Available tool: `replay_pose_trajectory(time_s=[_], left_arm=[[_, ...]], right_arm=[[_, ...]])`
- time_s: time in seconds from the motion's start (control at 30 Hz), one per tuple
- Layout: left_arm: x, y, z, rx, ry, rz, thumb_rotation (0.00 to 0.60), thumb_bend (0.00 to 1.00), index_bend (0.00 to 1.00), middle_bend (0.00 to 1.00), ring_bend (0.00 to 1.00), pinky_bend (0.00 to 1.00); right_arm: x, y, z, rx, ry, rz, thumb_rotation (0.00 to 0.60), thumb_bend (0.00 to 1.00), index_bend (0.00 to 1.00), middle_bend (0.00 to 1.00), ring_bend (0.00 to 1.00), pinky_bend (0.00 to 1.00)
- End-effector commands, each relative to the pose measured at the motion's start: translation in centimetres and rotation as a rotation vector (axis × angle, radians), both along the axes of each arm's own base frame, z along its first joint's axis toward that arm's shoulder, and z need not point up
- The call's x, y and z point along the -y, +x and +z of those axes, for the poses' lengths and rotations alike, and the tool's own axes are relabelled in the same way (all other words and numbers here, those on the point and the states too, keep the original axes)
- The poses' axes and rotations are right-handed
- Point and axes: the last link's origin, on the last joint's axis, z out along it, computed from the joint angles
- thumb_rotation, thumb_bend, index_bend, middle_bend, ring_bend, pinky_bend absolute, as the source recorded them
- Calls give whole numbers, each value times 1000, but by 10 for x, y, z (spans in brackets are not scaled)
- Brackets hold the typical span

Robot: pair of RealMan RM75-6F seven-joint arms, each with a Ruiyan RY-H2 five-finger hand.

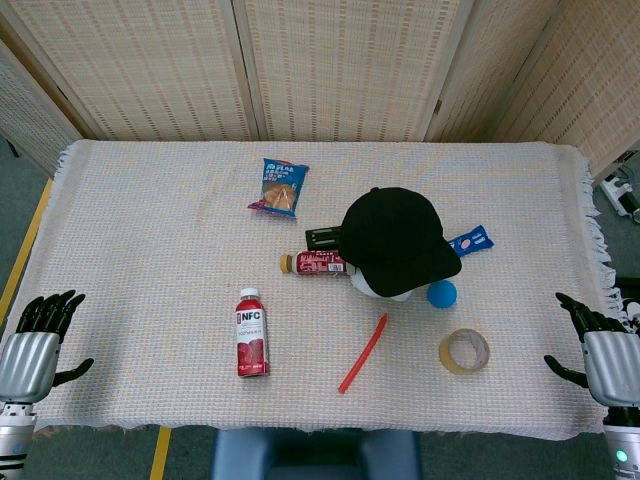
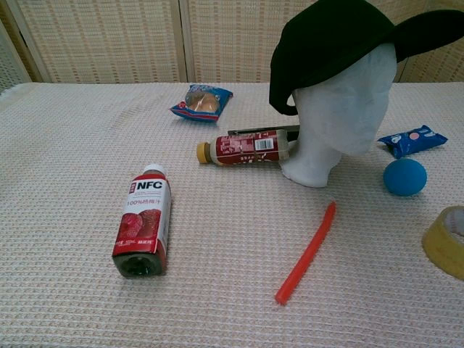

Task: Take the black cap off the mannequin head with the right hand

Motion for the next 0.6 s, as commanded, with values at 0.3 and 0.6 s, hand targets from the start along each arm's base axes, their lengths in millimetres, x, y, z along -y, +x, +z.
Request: replay_pose_trajectory(time_s=[0.3,0.6], left_arm=[[1,-2,-1,-1,-4,-1,600,59,155,135,127,133],[2,2,3,11,1,-15,600,59,156,136,127,134]], right_arm=[[0,0,-3,3,10,7,600,55,164,292,379,444],[7,12,-3,35,16,115,600,56,207,345,566,651]])
